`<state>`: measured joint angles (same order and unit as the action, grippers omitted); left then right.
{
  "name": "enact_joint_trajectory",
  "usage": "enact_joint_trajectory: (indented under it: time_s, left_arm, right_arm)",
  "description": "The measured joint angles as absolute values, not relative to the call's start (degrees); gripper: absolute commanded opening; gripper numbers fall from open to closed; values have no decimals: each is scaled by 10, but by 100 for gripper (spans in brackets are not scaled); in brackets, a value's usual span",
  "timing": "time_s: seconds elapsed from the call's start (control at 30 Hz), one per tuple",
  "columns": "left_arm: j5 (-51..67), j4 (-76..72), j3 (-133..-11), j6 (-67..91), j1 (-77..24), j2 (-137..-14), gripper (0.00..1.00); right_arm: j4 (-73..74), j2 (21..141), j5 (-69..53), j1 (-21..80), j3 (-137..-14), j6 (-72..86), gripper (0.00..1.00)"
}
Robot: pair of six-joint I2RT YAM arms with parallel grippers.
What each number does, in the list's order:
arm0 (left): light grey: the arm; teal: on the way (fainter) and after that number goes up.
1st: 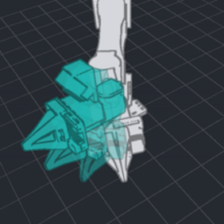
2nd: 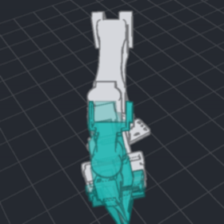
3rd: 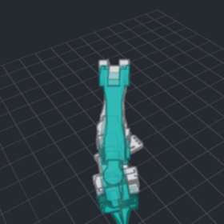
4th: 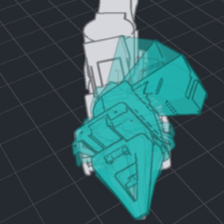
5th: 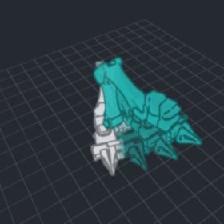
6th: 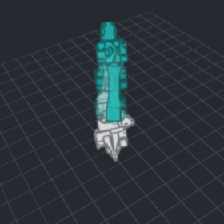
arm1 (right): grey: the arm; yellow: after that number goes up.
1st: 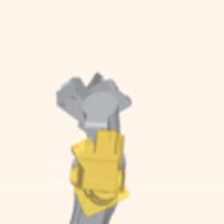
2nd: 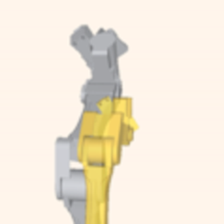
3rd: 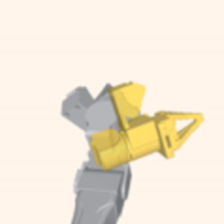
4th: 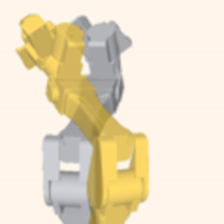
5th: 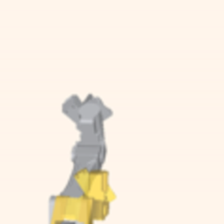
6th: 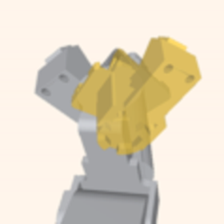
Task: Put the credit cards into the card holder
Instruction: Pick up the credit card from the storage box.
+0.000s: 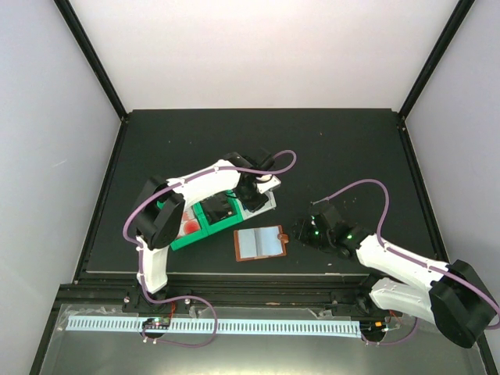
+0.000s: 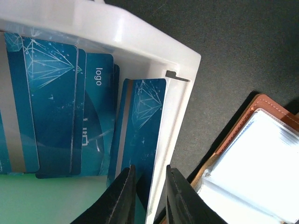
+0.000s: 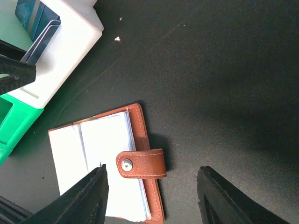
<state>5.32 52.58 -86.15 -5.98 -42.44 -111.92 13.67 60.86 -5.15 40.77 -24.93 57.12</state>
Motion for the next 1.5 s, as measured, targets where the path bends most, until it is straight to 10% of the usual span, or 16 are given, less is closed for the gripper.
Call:
enact_joint_trajectory:
  time_s: [0.5,1.5]
  left_arm:
    - [54,527,-861,-62,-424,-1113,2]
    - [0,518,-853,-29,-409,-1011,1]
  right_arm:
    - [136,615,-53,408,-249,571,54]
    - [82,677,-86,408,-348,533,55]
